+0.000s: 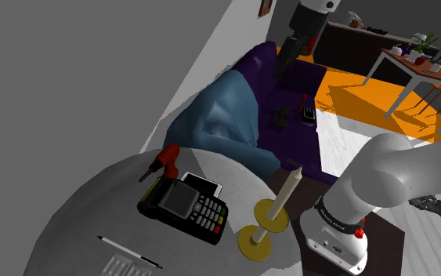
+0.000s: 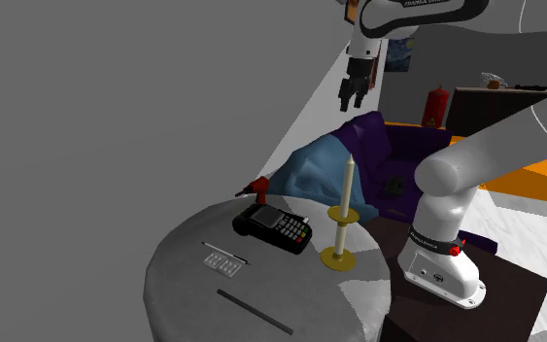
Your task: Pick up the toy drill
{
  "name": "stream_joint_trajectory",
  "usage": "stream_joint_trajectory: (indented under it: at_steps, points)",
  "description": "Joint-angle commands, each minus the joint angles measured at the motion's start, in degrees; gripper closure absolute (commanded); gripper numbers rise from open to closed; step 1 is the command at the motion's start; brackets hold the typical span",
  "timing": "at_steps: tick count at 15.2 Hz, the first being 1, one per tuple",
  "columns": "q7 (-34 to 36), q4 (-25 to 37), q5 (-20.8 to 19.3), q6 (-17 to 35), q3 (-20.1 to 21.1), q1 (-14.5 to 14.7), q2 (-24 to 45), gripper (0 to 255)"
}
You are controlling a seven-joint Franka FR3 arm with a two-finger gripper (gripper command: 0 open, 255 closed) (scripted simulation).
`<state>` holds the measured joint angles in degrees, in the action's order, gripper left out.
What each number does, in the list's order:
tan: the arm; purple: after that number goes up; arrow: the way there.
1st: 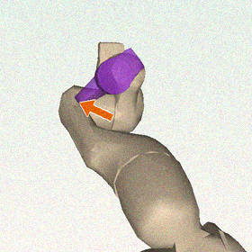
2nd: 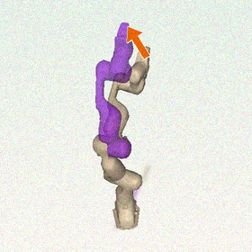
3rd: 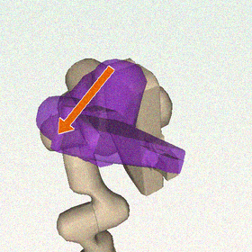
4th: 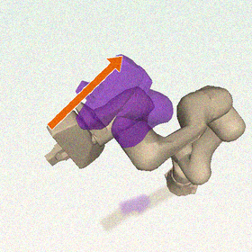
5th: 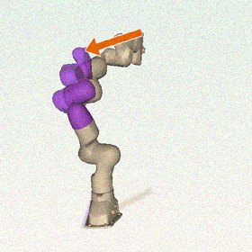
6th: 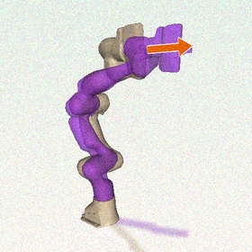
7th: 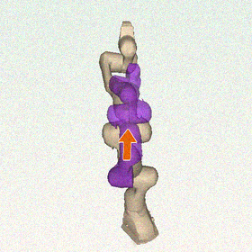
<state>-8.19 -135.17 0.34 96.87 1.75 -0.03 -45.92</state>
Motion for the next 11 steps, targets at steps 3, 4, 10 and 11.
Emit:
stream_joint_trajectory:
  at_steps: [3,4,10,11]
  points:
    - [6.22,-2.30,1.68,1.26,3.41,-0.47,-0.85,0]
    - [9.34,-3.26,2.58,1.92,5.16,-0.69,-1.06,0]
    - [28.13,-6.29,8.13,6.42,16.23,-2.14,0.84,0]
    - [31.29,-6.34,8.96,7.27,18.13,-2.47,1.69,0]
